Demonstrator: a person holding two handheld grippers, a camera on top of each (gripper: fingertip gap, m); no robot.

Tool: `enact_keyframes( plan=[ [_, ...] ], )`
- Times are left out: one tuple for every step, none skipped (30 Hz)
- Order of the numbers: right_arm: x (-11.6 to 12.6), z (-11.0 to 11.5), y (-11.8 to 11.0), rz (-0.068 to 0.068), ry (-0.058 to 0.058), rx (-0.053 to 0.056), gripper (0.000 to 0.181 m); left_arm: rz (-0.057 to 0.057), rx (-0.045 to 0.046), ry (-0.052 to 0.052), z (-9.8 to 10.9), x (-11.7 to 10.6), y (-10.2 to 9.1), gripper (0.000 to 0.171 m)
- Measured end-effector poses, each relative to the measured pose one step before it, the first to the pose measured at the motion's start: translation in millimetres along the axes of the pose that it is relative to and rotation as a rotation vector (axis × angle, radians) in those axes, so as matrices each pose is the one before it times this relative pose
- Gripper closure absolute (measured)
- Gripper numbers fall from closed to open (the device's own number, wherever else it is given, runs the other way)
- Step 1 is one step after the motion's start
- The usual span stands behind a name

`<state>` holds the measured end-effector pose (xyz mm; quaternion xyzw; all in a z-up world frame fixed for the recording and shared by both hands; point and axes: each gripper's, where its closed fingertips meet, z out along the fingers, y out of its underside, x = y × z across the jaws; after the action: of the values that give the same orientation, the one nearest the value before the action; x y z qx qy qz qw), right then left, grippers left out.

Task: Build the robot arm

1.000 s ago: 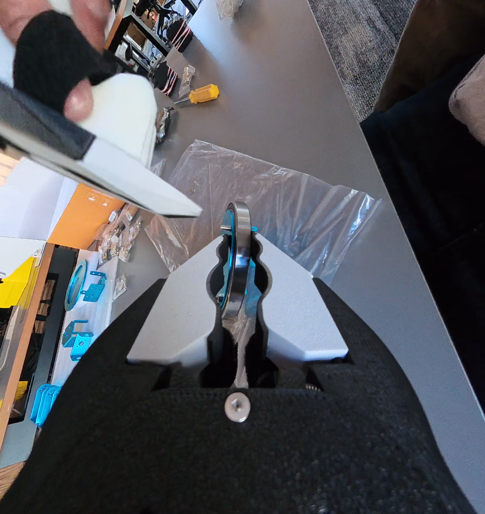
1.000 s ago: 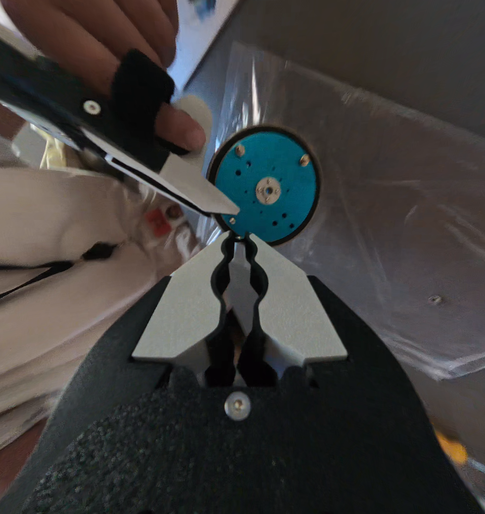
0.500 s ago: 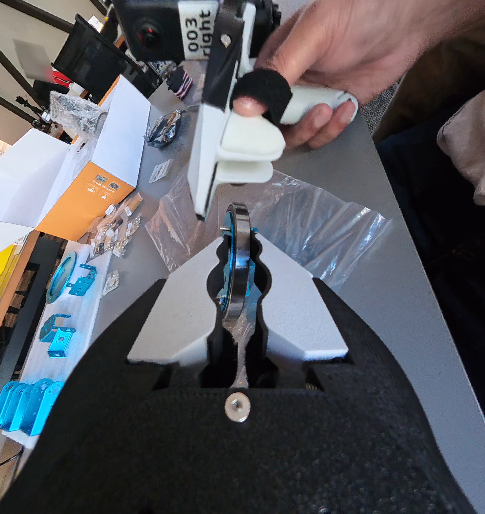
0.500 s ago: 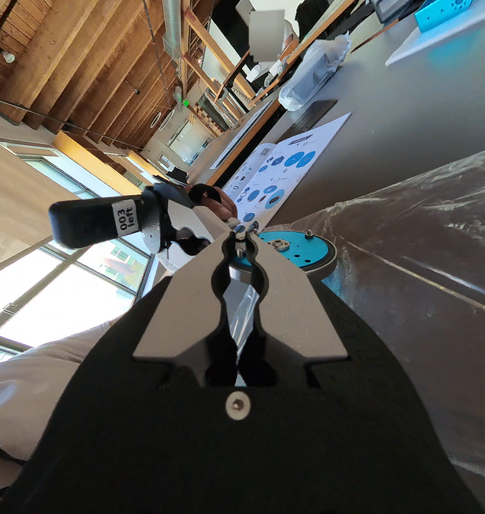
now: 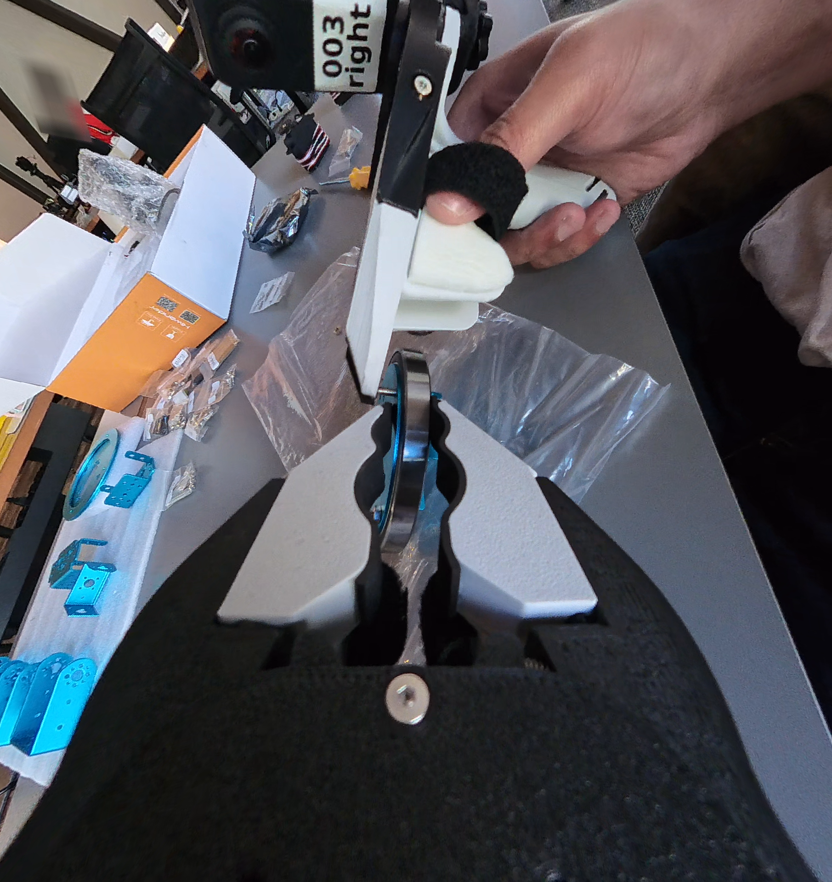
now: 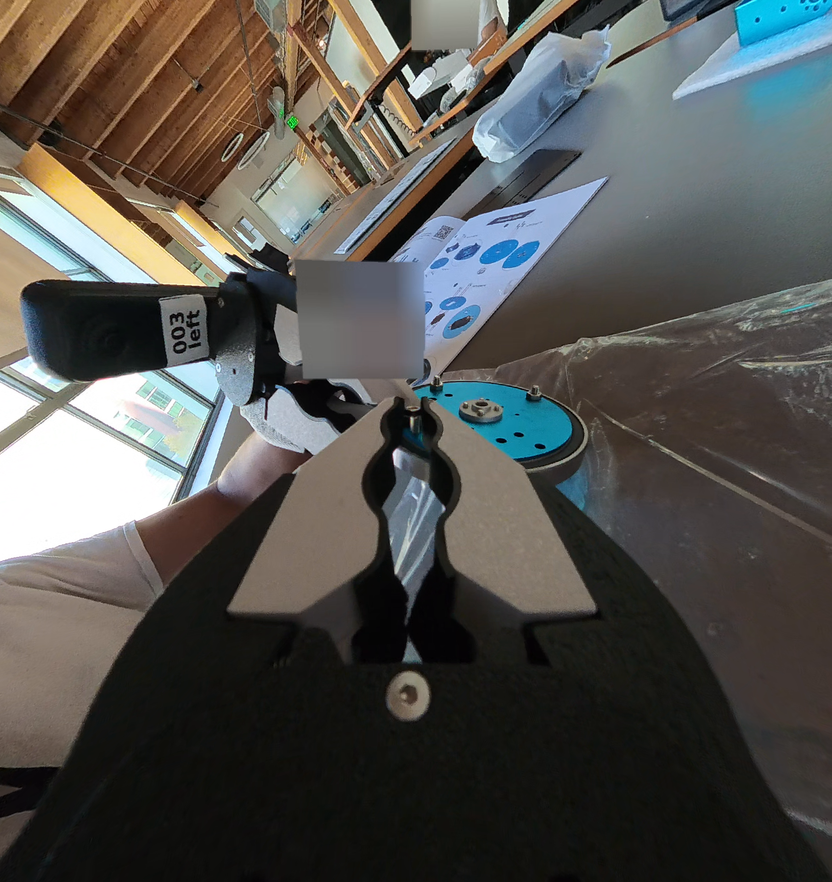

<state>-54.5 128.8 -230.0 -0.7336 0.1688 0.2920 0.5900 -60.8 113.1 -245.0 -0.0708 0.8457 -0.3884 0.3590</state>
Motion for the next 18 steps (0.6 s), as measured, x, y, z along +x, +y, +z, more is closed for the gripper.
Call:
enact_keyframes(
  plan=[
    [1.18, -0.05, 0.45, -0.0027, 0.0091, -0.0027, 0.176, 0.0003, 0.00008, 0.0008, 0.11, 0.19, -0.01, 0.157],
    [0.04, 0.19, 0.76, -0.0039, 0.0027, -0.0054, 0.176, 0.0006, -0.00045, 0.0009, 0.16, 0.09, -0.06, 0.157],
    [0.13, 0.29, 0.88, -0.0023, 0.0028, -0.0047, 0.176, 0.0012, -0.00063, -0.0002, 0.06, 0.10, 0.00, 0.157],
    [-0.11, 0.16, 0.21, 0.0000, 0.0002, -0.0011, 0.176, 0.0006, -0.00047, 0.0004, 0.03, 0.05, 0.00, 0.157],
    [0.10, 0.00, -0.09, 0.0025, -0.0016, 0.0007, 0.176, 0.0000, 0.00031, -0.0004, -0.04, -0.10, 0.03, 0.157],
    [0.13, 0.24, 0.00, 0.0055, -0.0027, -0.0009, 0.176, -0.0006, 0.00015, -0.0001, -0.03, -0.14, -0.01, 0.157],
    [-0.16, 0.18, -0.17, 0.0048, -0.0046, -0.0001, 0.176, -0.0011, 0.00018, 0.0000, -0.09, -0.13, 0.06, 0.157],
    [0.04, -0.16, -0.17, 0.0041, -0.0012, 0.0004, 0.176, -0.0010, 0.00021, 0.0005, -0.02, -0.03, -0.02, 0.157],
    [-0.08, 0.07, -0.04, 0.0022, -0.0010, 0.0010, 0.176, -0.0005, -0.00019, 0.0004, 0.07, -0.11, -0.01, 0.157],
    [-0.30, -0.14, -0.01, -0.0012, 0.0006, 0.0012, 0.176, -0.0001, -0.00040, 0.0004, -0.03, 0.06, 0.06, 0.157],
    [0.03, -0.15, 0.23, -0.0021, 0.0036, 0.0003, 0.176, 0.0006, -0.00039, 0.0007, 0.14, 0.19, -0.01, 0.157],
    [-0.05, -0.12, 0.22, -0.0010, 0.0029, -0.0001, 0.176, 0.0014, -0.00051, 0.0004, 0.10, 0.33, -0.03, 0.157],
    [-0.09, -0.07, 0.32, -0.0014, 0.0015, 0.0002, 0.176, 0.0011, -0.00024, 0.0005, 0.13, 0.25, 0.02, 0.157],
    [-0.12, -0.22, 0.00, 0.0000, -0.0003, -0.0002, 0.176, 0.0004, -0.00007, 0.0007, 0.10, 0.16, 0.01, 0.157],
    [-0.09, -0.19, 0.04, 0.0015, -0.0008, 0.0002, 0.176, 0.0003, -0.00002, 0.0002, 0.06, 0.05, -0.07, 0.157],
    [0.01, -0.13, 0.03, 0.0012, 0.0004, 0.0007, 0.176, 0.0003, -0.00004, 0.0001, 0.00, -0.01, 0.01, 0.157],
    [-0.09, -0.14, 0.15, -0.0003, 0.0005, 0.0001, 0.176, 0.0002, -0.00008, 0.0002, -0.01, 0.02, 0.01, 0.157],
    [-0.09, -0.02, 0.04, 0.0009, -0.0002, -0.0003, 0.176, 0.0002, -0.00005, -0.0002, -0.07, 0.03, -0.01, 0.157]
  ],
)
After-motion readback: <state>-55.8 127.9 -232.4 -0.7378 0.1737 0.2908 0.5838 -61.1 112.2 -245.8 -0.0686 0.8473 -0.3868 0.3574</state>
